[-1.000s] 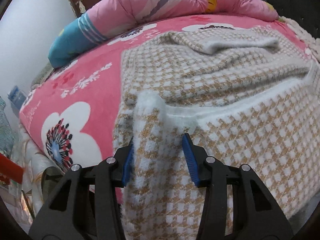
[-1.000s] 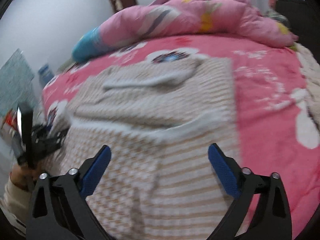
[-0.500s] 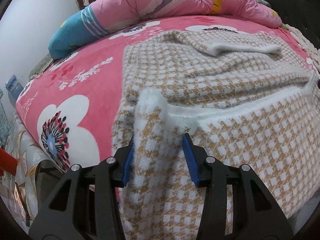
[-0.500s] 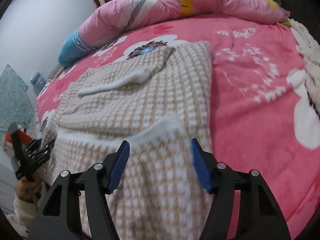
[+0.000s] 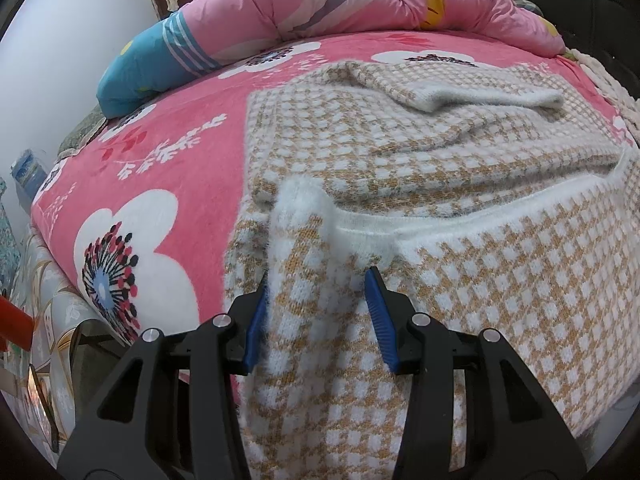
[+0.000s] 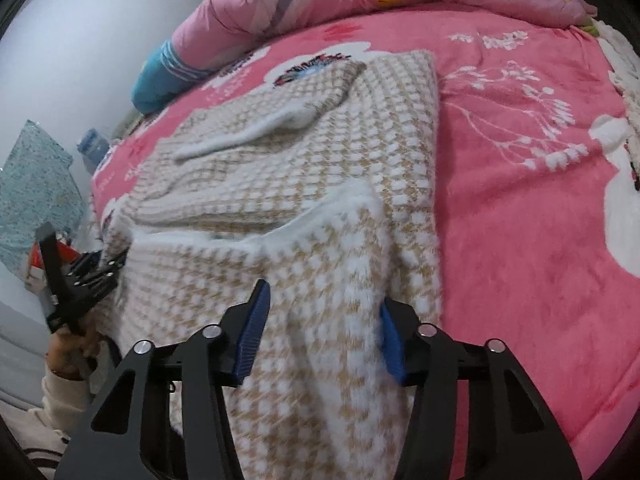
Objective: Fold large clothes
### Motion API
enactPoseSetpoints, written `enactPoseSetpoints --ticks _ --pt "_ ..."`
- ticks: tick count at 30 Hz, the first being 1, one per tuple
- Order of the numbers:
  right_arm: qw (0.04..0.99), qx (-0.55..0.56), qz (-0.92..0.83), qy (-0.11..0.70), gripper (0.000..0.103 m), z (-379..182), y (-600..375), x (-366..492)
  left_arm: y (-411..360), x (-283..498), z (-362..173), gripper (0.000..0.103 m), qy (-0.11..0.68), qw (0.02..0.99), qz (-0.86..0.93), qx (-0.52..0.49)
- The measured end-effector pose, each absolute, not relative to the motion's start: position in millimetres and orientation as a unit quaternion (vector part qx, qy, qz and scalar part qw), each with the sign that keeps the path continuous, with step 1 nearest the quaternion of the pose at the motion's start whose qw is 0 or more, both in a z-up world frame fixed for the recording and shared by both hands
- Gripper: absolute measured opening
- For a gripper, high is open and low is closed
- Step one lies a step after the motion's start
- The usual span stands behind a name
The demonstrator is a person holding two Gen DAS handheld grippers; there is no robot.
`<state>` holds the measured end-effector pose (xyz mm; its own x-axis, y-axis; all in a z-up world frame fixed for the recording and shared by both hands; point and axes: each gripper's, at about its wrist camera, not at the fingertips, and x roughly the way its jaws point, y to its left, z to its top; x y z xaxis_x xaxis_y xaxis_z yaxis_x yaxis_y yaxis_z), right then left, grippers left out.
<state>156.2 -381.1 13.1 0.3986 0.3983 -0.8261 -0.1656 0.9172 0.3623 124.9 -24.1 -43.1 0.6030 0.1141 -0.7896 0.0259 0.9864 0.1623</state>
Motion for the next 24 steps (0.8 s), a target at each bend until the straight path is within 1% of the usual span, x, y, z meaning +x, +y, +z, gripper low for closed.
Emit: enactPoseSetpoints --ticks 7,12,24 --pt "0.836 0.072 0.167 0.517 0.039 22 -367 149 -26 124 -44 0.044 0.444 0.892 0.025 0.080" --pt "0.841 0.030 0.150 0.519 0.039 22 -358 149 -25 124 -43 0.044 0.445 0.892 0.024 0.079" --pt "0.840 0.028 0.132 0.526 0.039 18 -356 154 -25 124 -43 0.044 0.445 0.892 0.025 0.078"
